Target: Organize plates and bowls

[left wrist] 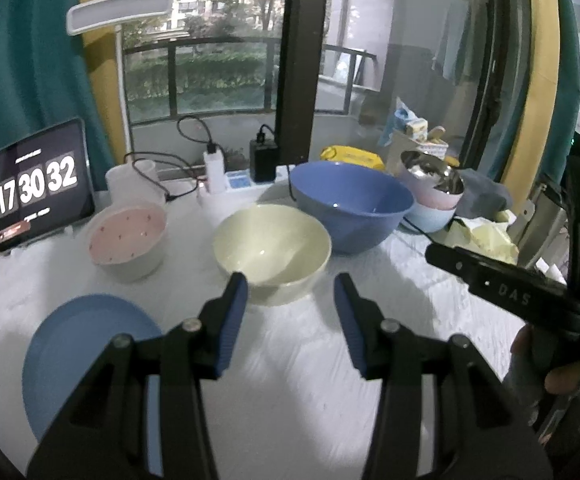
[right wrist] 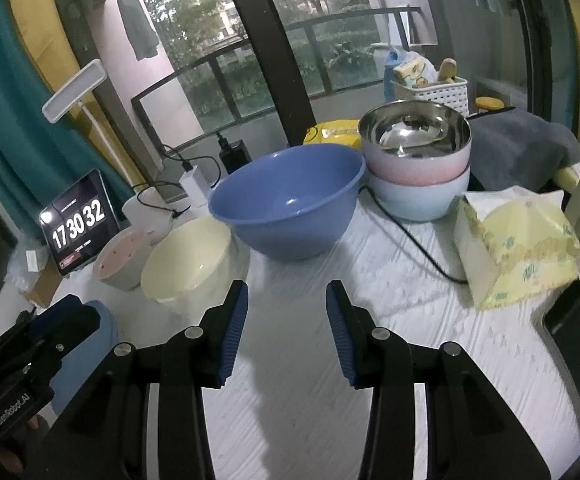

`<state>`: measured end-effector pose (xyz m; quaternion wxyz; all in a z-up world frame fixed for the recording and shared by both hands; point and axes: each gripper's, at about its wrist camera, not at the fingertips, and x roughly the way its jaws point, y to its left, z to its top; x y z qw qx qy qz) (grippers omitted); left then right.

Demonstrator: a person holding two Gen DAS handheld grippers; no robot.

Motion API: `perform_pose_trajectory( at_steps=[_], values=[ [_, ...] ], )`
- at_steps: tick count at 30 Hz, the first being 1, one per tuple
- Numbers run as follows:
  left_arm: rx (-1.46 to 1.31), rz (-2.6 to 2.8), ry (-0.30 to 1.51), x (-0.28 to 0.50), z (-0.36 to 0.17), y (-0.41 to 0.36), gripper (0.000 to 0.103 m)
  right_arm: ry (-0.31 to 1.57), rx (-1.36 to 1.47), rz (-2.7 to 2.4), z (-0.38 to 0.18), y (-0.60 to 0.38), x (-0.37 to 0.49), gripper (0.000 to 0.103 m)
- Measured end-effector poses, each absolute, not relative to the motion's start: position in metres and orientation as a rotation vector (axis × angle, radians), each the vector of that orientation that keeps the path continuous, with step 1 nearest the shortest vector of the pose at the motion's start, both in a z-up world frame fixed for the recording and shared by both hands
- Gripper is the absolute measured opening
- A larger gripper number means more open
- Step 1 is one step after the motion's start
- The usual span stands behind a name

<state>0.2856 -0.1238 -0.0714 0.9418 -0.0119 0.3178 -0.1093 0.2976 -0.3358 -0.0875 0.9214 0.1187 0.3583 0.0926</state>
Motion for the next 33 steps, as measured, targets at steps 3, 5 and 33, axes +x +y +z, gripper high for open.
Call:
perform_pose_trajectory(
  at_steps=[3,5,33],
  values=[
    [-0.01,-0.224,0.642,0.295,-0.07,-0.129,0.05,0.726,0.259,0.175,-0.086,-0.342,0.306,0.043],
    [-0.01,-0.226,0.638,0.3,-0.068,-0.131,0.051,0.72,0.265,0.167,-0.084,-0.346,0.312,0.043],
    [-0.016,-0.266,0.651,0.366,-0.085,-0.156,0.064,0.767,0.283,0.101,-0.112,-0.353,0.381,0.046]
  ],
)
